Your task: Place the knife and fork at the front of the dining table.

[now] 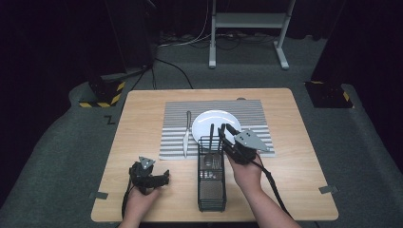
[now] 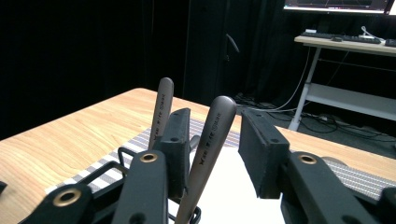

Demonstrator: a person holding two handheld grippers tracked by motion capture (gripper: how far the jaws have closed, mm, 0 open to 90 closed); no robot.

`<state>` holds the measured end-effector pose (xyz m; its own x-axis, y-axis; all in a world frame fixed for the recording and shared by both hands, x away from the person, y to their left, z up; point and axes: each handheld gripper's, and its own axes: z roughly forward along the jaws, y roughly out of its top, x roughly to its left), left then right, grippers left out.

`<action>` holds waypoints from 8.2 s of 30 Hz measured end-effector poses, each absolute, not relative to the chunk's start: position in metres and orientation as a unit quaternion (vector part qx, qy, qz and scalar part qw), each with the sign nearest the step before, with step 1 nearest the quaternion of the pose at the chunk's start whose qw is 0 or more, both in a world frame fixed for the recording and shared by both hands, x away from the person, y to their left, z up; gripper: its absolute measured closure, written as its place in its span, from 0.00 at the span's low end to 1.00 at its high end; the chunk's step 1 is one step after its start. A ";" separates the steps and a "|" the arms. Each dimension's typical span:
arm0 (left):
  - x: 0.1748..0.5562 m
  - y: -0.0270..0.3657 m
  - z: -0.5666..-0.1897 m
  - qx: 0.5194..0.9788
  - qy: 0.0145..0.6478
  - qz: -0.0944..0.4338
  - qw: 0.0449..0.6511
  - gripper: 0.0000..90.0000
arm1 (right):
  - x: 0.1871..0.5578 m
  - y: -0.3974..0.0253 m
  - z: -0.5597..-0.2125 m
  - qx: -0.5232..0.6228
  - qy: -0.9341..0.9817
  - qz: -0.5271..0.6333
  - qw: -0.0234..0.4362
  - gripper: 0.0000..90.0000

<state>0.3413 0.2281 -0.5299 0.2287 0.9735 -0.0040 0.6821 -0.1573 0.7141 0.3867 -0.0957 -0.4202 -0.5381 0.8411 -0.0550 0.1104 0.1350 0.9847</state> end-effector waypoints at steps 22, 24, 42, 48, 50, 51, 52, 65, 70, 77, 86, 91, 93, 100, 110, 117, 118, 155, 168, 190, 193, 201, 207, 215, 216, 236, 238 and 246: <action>0.341 0.228 -0.530 0.723 0.572 0.238 0.306 0.03 | 0.386 -0.092 -0.427 0.346 0.677 0.576 0.301 0.90; 0.341 0.228 -0.530 0.723 0.572 0.238 0.306 0.03 | 0.384 -0.093 -0.426 0.339 0.675 0.582 0.303 0.93; 0.341 0.228 -0.530 0.723 0.572 0.238 0.306 0.03 | 0.363 -0.097 -0.398 0.306 0.656 0.614 0.315 0.96; 0.341 0.228 -0.530 0.723 0.572 0.238 0.306 0.03 | 0.358 -0.099 -0.390 0.299 0.649 0.619 0.325 0.96; 0.341 0.228 -0.530 0.723 0.572 0.238 0.305 0.03 | 0.357 -0.099 -0.387 0.297 0.647 0.621 0.328 0.96; 0.341 0.228 -0.530 0.723 0.572 0.238 0.306 0.03 | 0.356 -0.100 -0.385 0.296 0.646 0.622 0.328 0.96; 0.341 0.228 -0.530 0.723 0.572 0.238 0.306 0.03 | 0.356 -0.100 -0.385 0.296 0.646 0.622 0.328 0.96; 0.341 0.228 -0.530 0.723 0.572 0.238 0.306 0.03 | 0.343 -0.106 -0.360 0.278 0.616 0.649 0.349 0.96; 0.341 0.228 -0.530 0.723 0.572 0.238 0.306 0.03 | 0.337 -0.114 -0.349 0.276 0.599 0.665 0.351 0.96; 0.341 0.228 -0.530 0.723 0.572 0.238 0.306 0.03 | 0.331 -0.129 -0.334 0.277 0.579 0.674 0.367 0.96; 0.341 0.228 -0.530 0.723 0.572 0.238 0.306 0.03 | 0.345 -0.151 -0.346 0.302 0.585 0.644 0.390 0.96; 0.341 0.228 -0.530 0.723 0.572 0.239 0.306 0.03 | 0.358 -0.163 -0.363 0.329 0.595 0.625 0.385 0.96; 0.341 0.228 -0.530 0.722 0.572 0.239 0.306 0.03 | 0.362 -0.167 -0.371 0.337 0.600 0.616 0.384 0.96; 0.341 0.228 -0.530 0.722 0.573 0.239 0.306 0.04 | 0.373 -0.176 -0.392 0.360 0.612 0.594 0.378 0.96; 0.341 0.228 -0.530 0.722 0.572 0.239 0.306 0.04 | 0.388 -0.180 -0.414 0.379 0.629 0.570 0.369 0.96; 0.341 0.228 -0.530 0.722 0.573 0.239 0.306 0.03 | 0.401 -0.183 -0.428 0.397 0.636 0.555 0.360 0.96; 0.341 0.228 -0.530 0.722 0.573 0.239 0.306 0.04 | 0.402 -0.183 -0.429 0.397 0.637 0.554 0.361 0.96; 0.341 0.228 -0.530 0.723 0.571 0.239 0.307 0.04 | 0.489 -0.182 -0.448 0.482 0.624 0.531 0.310 0.95; 0.339 0.229 -0.530 0.720 0.573 0.241 0.308 0.06 | 0.530 -0.175 -0.465 0.506 0.638 0.505 0.286 0.95; 0.338 0.229 -0.530 0.719 0.574 0.242 0.309 0.07 | 0.568 -0.161 -0.492 0.537 0.667 0.452 0.250 0.94; 0.338 0.229 -0.530 0.719 0.574 0.241 0.309 0.07 | 0.571 -0.162 -0.495 0.543 0.665 0.451 0.243 0.94; 0.338 0.229 -0.530 0.719 0.574 0.242 0.309 0.07 | 0.573 -0.160 -0.500 0.549 0.669 0.437 0.244 0.93; 0.338 0.229 -0.530 0.719 0.574 0.242 0.309 0.07 | 0.574 -0.160 -0.502 0.552 0.675 0.429 0.235 0.93; 0.338 0.229 -0.530 0.719 0.574 0.242 0.309 0.07 | 0.575 -0.161 -0.505 0.560 0.679 0.419 0.220 0.92; 0.338 0.229 -0.530 0.719 0.574 0.242 0.309 0.07 | 0.575 -0.162 -0.505 0.560 0.680 0.418 0.221 0.92; 0.338 0.229 -0.530 0.719 0.574 0.242 0.309 0.07 | 0.561 -0.168 -0.494 0.550 0.678 0.425 0.241 0.82; 0.338 0.229 -0.530 0.719 0.574 0.242 0.309 0.07 | 0.559 -0.169 -0.493 0.548 0.678 0.426 0.244 0.82; 0.338 0.229 -0.530 0.719 0.574 0.242 0.308 0.07 | 0.530 -0.181 -0.483 0.531 0.678 0.442 0.250 0.80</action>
<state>0.3383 0.2290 -0.5297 0.2245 0.9745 -0.0060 0.6760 -0.1513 0.7212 0.5304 -0.1807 -0.4833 -0.3097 0.9418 0.1309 0.4989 0.0437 0.8656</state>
